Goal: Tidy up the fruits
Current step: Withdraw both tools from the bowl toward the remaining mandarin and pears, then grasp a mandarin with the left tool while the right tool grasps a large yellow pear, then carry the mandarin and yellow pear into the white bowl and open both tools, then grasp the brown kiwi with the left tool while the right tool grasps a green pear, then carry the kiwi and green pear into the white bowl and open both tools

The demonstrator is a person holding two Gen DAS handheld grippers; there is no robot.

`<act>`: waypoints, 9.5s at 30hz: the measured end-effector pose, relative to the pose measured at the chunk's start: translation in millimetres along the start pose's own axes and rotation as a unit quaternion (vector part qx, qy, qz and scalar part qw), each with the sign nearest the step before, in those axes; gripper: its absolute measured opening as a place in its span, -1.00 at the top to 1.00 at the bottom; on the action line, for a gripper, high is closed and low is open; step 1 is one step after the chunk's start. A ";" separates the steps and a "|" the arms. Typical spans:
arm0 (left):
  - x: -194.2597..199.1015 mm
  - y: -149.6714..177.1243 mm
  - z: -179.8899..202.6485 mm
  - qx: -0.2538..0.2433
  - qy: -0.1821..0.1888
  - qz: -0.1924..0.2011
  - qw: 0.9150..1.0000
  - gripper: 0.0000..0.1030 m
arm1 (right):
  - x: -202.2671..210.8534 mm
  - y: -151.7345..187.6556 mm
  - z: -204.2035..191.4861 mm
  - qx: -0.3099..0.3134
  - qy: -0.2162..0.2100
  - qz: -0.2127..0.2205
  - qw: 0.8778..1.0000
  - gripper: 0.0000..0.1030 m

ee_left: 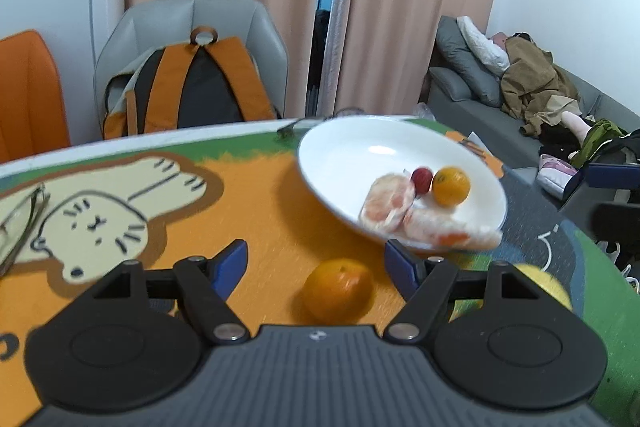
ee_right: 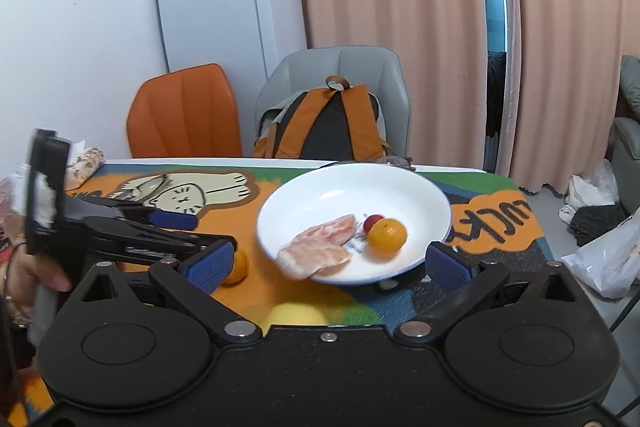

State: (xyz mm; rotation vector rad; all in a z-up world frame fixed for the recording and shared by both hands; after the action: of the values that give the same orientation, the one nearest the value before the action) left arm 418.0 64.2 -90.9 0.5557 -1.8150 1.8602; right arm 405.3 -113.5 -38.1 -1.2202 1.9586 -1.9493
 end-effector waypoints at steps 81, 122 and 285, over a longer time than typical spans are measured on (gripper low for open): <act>35.7 -1.0 33.4 -0.023 0.026 0.041 0.999 0.19 | -19.6 38.3 3.1 0.051 0.044 -0.103 0.992 -0.13; -39.7 -41.2 45.1 -0.001 0.011 0.006 1.000 -0.14 | -51.2 1.2 37.2 0.005 0.050 -0.091 0.995 -0.13; -35.2 -26.9 38.3 -0.026 0.055 0.017 0.998 0.51 | 7.0 33.0 -19.8 0.030 0.004 -0.036 0.999 -0.17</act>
State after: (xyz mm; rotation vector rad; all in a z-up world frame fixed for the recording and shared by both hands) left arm 460.6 24.1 -88.7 0.3985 -1.8050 1.8228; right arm 374.2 -107.3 -61.0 -1.2855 1.8701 -2.0354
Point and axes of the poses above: each gripper's, at about its wrist camera, not at the fingertips, and x roughly against the way its jaws point, z to its right, y to its underside, the point moved 9 cm from there along -x, roughly the way its jaws point, and after that the axes turned 7 degrees about -y, right-handed, at the moved point
